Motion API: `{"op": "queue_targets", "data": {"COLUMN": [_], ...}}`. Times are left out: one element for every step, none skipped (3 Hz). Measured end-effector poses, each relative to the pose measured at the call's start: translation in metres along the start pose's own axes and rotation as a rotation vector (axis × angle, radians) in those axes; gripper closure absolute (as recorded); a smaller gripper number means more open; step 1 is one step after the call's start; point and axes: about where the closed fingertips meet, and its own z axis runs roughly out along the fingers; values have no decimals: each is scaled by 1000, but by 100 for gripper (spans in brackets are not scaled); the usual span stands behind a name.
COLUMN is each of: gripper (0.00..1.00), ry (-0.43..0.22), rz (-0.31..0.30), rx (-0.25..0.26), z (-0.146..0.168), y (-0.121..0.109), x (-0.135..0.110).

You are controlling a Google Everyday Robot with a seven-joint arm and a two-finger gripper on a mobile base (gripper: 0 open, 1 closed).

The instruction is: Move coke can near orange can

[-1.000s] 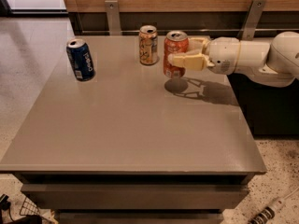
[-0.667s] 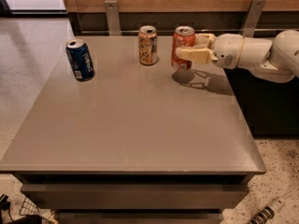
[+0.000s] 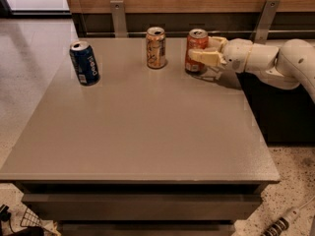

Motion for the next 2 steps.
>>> {"op": "queue_targets", "data": {"gripper": [100, 84], "ry": [-35, -38], "rz": [-19, -22], "rx": [3, -1], "z": [16, 20], "y": [-6, -4], "x": [12, 12]}}
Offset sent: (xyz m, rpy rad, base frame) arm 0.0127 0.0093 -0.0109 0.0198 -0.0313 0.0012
